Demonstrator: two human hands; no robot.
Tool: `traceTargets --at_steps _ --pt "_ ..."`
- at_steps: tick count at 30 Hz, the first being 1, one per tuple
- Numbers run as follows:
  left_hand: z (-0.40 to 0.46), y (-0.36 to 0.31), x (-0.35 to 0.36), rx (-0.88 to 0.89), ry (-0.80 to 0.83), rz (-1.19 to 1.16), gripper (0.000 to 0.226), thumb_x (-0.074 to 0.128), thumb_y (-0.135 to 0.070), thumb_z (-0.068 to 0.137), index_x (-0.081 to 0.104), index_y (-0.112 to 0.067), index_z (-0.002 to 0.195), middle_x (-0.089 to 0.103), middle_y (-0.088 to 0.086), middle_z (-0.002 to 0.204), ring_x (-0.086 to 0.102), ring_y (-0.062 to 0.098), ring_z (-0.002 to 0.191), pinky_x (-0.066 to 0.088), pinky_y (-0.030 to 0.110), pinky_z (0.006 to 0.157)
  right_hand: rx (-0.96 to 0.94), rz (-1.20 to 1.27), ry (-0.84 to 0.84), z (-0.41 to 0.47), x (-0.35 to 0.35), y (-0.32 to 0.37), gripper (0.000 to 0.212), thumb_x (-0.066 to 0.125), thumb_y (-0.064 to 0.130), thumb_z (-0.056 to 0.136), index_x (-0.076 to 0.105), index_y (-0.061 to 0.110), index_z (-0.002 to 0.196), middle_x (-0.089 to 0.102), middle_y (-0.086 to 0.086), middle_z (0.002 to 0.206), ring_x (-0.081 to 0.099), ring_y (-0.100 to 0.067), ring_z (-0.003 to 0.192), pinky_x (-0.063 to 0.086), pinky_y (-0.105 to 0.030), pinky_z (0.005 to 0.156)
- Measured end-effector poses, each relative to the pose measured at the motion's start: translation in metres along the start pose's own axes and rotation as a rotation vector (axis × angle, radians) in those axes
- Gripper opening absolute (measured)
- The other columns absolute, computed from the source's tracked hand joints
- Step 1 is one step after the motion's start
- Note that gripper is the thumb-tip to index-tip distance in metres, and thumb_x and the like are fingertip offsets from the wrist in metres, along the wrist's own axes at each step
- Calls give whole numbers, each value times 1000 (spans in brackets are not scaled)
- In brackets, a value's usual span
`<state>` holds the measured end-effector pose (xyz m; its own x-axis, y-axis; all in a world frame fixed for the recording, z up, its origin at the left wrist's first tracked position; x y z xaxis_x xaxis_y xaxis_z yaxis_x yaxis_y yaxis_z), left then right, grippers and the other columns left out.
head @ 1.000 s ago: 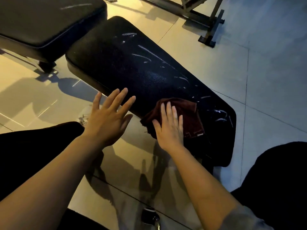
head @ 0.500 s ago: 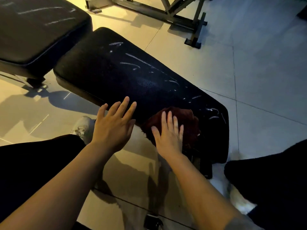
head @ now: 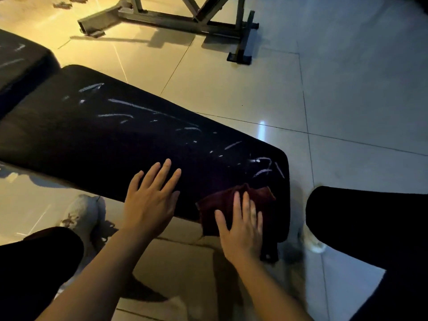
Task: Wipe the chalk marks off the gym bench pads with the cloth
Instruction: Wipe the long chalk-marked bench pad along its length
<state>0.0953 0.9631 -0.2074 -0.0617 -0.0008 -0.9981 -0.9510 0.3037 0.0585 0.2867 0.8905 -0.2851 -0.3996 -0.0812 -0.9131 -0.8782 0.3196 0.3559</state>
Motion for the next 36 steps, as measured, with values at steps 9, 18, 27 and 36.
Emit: traceTargets --at_steps 9,18,27,36 --pt "-26 -48 -7 -139 20 -86 57 28 -44 93 51 -19 138 45 11 147 44 31 133 41 50 99 -220 -157 69 -7 -5 -39 90 2 74 85 3 15 153 13 -10 160 12 -29 148 14 -52 117" --pt "-60 -94 -11 -208 93 -6 54 31 -43 92 55 -20 135 51 8 142 50 27 129 40 46 102 -777 -219 60 25 -4 25 85 39 48 98 -27 27 147 -21 1 161 -13 -20 149 -12 -45 117" --pt "-57 -142 -44 -312 152 49 53 35 -38 101 22 -29 152 22 0 159 20 21 146 14 42 117 -576 -65 14 9 -2 -104 112 91 24 58 27 13 150 33 -11 154 42 -30 133 33 -51 109" --pt "-47 -148 4 -558 144 -196 53 31 -41 102 22 -26 152 19 0 160 20 22 145 23 41 116 -652 -67 -102 11 -1 -140 117 93 23 54 27 9 149 33 -15 152 31 -33 139 18 -49 115"
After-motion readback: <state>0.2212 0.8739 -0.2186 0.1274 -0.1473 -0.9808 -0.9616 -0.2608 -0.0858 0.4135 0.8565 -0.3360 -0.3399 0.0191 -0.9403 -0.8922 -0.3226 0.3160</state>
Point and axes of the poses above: each hand's wrist, its own z-axis towards the middle knuckle, its own x-axis out of the palm, y = z × x, the point moved 7 cm from there along z, towards the middle knuckle
